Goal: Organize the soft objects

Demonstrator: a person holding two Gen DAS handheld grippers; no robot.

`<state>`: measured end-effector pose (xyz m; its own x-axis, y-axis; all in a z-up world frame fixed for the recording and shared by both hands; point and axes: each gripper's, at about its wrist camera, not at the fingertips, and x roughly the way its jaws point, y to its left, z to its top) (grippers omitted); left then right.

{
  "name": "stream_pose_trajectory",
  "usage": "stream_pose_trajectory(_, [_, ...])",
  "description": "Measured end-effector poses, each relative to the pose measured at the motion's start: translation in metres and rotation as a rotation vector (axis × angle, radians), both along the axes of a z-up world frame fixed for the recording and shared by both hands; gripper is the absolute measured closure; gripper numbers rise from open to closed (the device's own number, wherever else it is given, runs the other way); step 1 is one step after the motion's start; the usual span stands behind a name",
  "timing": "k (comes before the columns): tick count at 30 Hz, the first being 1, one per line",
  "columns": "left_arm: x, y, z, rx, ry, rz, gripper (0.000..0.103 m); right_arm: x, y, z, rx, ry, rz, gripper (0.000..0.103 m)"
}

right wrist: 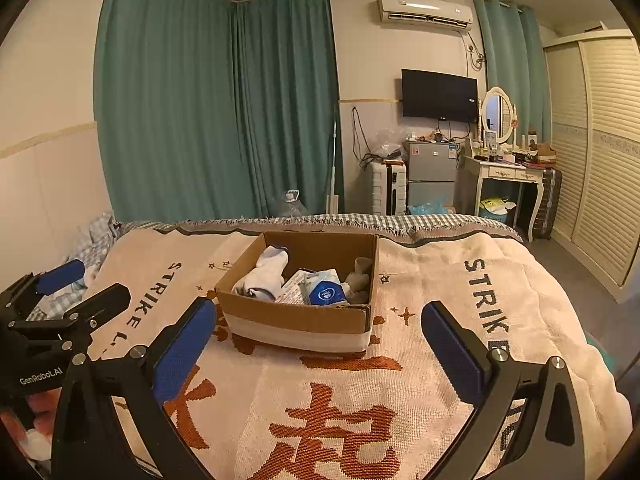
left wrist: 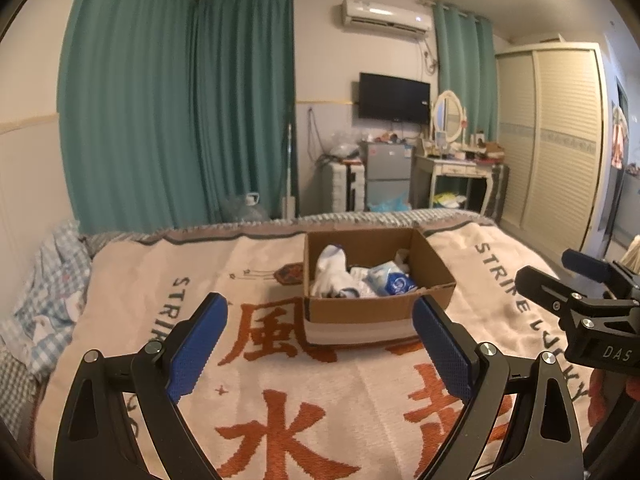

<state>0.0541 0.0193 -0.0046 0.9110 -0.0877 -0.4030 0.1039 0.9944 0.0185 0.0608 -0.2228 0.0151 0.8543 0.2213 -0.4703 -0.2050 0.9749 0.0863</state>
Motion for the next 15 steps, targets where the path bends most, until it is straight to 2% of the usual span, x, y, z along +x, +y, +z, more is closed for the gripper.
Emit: stream_pose_trajectory(15, [0.0014, 0.0022, -0.0020, 0.005, 0.007, 0.029, 0.008, -0.0006, 0.0011, -0.0015, -0.008, -0.011, -0.006, 0.000])
